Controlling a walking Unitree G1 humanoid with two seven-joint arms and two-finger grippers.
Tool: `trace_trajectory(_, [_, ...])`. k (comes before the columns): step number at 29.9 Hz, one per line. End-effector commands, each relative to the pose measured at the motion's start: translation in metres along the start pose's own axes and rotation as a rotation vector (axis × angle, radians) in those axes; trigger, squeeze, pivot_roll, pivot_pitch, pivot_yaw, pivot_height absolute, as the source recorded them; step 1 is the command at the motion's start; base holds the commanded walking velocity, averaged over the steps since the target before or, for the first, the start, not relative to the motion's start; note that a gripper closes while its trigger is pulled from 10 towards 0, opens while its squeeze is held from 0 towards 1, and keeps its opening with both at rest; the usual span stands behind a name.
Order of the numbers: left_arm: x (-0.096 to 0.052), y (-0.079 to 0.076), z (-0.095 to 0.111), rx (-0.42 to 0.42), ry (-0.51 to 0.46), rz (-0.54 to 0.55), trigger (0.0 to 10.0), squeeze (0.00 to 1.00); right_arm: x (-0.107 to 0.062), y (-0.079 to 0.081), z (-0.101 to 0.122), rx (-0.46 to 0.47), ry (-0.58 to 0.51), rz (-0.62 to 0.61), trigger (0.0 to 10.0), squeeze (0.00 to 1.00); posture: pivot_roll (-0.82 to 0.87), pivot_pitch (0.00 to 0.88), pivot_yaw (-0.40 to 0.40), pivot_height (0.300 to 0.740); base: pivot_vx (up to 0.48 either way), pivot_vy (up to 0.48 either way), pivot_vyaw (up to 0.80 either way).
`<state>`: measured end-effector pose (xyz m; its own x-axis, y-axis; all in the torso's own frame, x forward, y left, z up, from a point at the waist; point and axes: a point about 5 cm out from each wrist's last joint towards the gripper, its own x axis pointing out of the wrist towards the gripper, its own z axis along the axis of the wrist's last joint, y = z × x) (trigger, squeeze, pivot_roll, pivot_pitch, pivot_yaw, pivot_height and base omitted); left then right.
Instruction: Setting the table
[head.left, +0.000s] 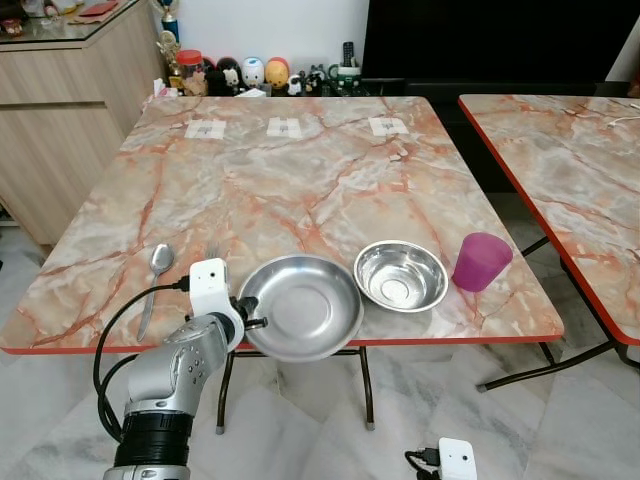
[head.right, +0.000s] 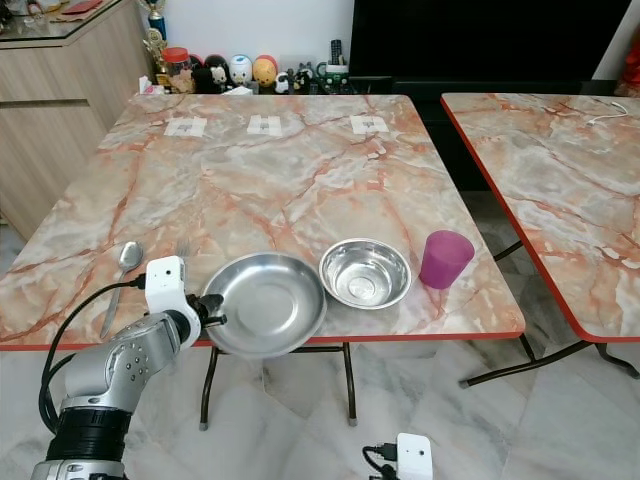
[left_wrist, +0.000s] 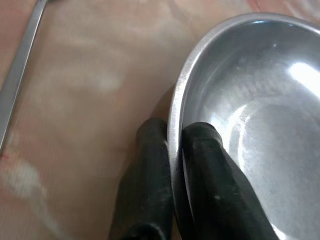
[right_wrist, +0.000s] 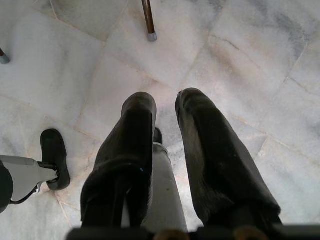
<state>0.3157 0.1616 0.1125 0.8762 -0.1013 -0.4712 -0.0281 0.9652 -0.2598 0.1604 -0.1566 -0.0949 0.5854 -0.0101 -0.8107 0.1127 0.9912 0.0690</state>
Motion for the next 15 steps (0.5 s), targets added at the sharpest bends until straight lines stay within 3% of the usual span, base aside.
trace_trajectory(1, [0.002,0.002,-0.003,0.014,0.028,0.018,0.0,0.0,0.0,0.0,-0.001,0.001,0.008,-0.001,10.0,0.0,0.14,0.018,-0.031,0.74,0.0,0.0,0.0])
trace_trajectory(11, [-0.002,0.01,-0.003,0.012,-0.009,0.037,0.0,0.0,0.0,-0.001,0.0,-0.006,0.009,0.0,10.0,0.0,0.15,0.016,-0.039,0.74,0.0,0.0,0.0])
trace_trajectory(15, [-0.005,0.015,-0.004,-0.038,-0.064,0.013,0.0,0.0,0.0,-0.002,0.0,-0.01,0.009,0.0,10.0,0.0,0.15,0.015,-0.042,0.74,0.0,0.0,0.0])
